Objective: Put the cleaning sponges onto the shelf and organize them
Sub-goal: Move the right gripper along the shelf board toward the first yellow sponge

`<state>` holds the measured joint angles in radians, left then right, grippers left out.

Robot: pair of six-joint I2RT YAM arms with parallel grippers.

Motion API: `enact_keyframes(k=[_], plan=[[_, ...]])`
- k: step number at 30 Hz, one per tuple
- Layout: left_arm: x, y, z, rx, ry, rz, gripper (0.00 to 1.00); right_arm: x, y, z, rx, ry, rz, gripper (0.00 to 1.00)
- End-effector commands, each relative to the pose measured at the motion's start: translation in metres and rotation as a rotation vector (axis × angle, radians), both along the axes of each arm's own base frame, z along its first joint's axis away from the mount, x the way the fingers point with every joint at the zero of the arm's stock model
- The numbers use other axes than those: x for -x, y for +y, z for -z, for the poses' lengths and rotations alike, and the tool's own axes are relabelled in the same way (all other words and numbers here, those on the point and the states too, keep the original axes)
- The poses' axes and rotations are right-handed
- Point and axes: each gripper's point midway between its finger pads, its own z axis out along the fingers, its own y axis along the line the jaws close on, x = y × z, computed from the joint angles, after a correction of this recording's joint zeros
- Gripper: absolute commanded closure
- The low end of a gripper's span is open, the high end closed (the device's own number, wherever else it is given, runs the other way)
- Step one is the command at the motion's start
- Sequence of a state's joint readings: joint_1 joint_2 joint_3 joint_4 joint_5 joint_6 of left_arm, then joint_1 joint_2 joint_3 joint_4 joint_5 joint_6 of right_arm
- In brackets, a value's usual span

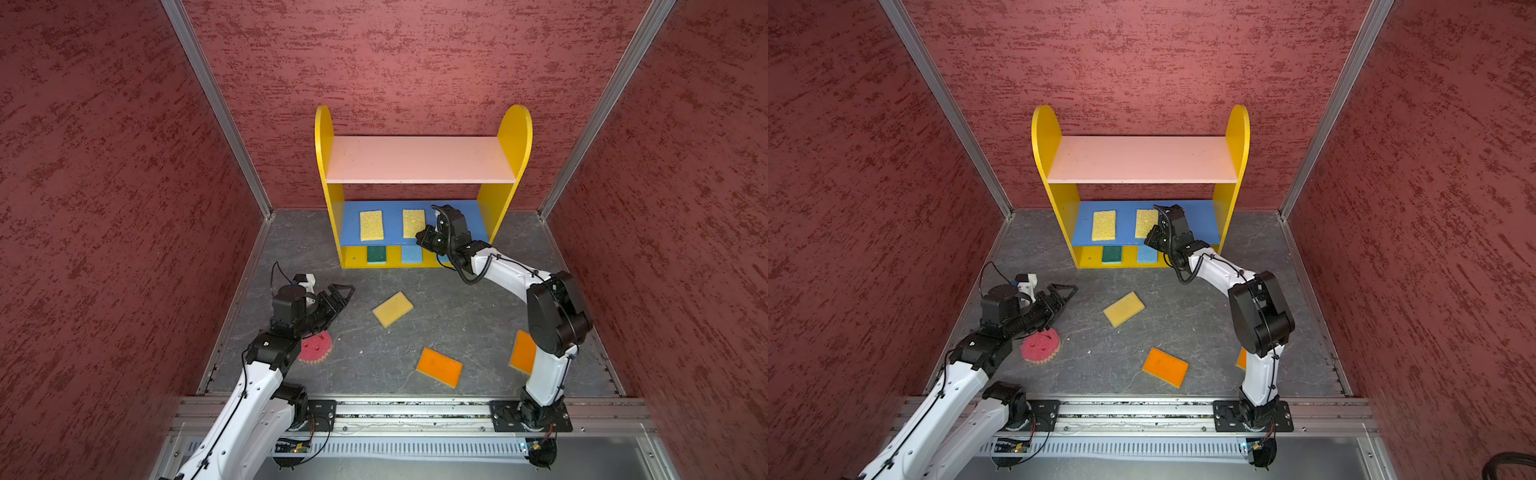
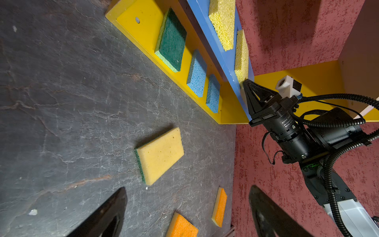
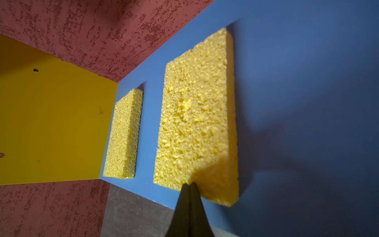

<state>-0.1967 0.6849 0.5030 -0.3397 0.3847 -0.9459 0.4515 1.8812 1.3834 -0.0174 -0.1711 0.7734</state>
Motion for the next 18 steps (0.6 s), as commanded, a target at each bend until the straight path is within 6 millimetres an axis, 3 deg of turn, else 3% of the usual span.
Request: enact_keyframes(k=[1, 5, 10, 18], plan=[[-0.003, 0.000, 0.000, 0.001, -0.014, 0.002, 0.08, -0.003, -0.002, -0.017, 0.000, -0.027, -0.002, 1.00], [-0.006, 0.000, 0.000, 0.004, -0.017, 0.003, 0.07, 0.005, 0.005, -0.042, 0.067, -0.094, -0.012, 1.00], [-0.009, -0.003, 0.003, 0.017, -0.013, 0.011, 0.08, 0.009, 0.031, -0.061, 0.120, -0.147, -0.068, 1.00], [-0.016, 0.004, -0.013, -0.033, -0.031, -0.018, 0.07, 0.007, 0.085, -0.042, 0.130, -0.114, -0.166, 1.00]])
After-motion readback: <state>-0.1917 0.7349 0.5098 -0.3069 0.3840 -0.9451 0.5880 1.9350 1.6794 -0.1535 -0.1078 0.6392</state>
